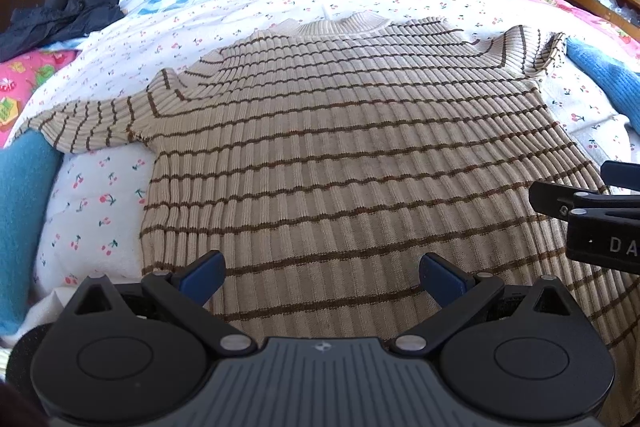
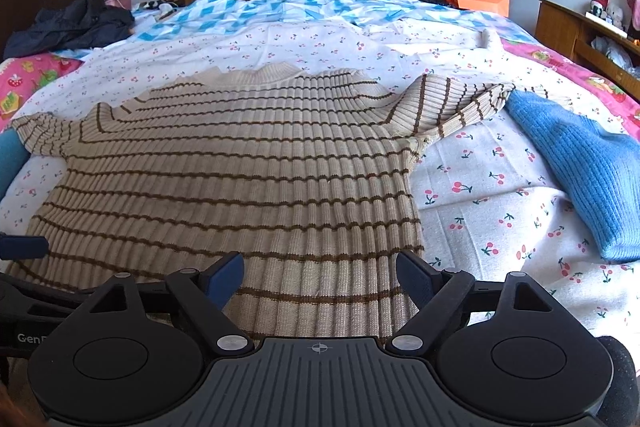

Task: Fold small clothes
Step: 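Reach the right tool to the sweater sleeve cuff and grasp it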

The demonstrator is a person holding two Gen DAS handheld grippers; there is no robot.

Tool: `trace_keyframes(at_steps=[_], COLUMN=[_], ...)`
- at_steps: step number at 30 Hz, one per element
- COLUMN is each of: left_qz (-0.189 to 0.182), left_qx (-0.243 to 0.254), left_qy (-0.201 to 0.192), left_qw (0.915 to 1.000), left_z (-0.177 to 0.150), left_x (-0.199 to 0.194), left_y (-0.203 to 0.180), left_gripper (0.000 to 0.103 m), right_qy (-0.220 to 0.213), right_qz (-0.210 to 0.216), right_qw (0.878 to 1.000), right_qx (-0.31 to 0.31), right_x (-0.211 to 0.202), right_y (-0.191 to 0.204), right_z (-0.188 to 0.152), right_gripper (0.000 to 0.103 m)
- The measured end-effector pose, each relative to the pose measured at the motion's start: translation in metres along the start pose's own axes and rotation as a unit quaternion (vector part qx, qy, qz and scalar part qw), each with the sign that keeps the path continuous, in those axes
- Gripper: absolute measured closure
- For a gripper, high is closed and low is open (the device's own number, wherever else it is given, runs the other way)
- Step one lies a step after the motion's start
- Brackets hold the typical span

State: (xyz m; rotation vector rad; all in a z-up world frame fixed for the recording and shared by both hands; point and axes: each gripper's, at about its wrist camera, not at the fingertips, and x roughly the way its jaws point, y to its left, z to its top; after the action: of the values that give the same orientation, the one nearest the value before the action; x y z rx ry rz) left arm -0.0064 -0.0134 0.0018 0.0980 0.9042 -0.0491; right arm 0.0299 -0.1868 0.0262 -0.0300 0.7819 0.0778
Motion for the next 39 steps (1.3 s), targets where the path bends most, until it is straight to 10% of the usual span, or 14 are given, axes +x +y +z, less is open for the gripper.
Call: trace_keyframes(at_steps=[22, 39], left_qz=[-0.017, -0.074], left_qx=[-0.01, 0.05], left_qy=[-0.024, -0.083], left_qw=[0.9995, 0.9925], left_z=[0.019, 0.124], left_x=[-0.009, 0.018], left_y=[-0.008, -0.098], left_gripper=[0.0, 0.0], right_qy=[-0.027, -0.073], right_qz=[0.022, -0.025], right_qw=[0.999, 0.974], right_qx=[0.027, 0.211], right_x=[-0.008, 0.048], right_y=[-0.019, -0.209], right_z=[0.012, 0.118], right_gripper=[0.02, 0.04])
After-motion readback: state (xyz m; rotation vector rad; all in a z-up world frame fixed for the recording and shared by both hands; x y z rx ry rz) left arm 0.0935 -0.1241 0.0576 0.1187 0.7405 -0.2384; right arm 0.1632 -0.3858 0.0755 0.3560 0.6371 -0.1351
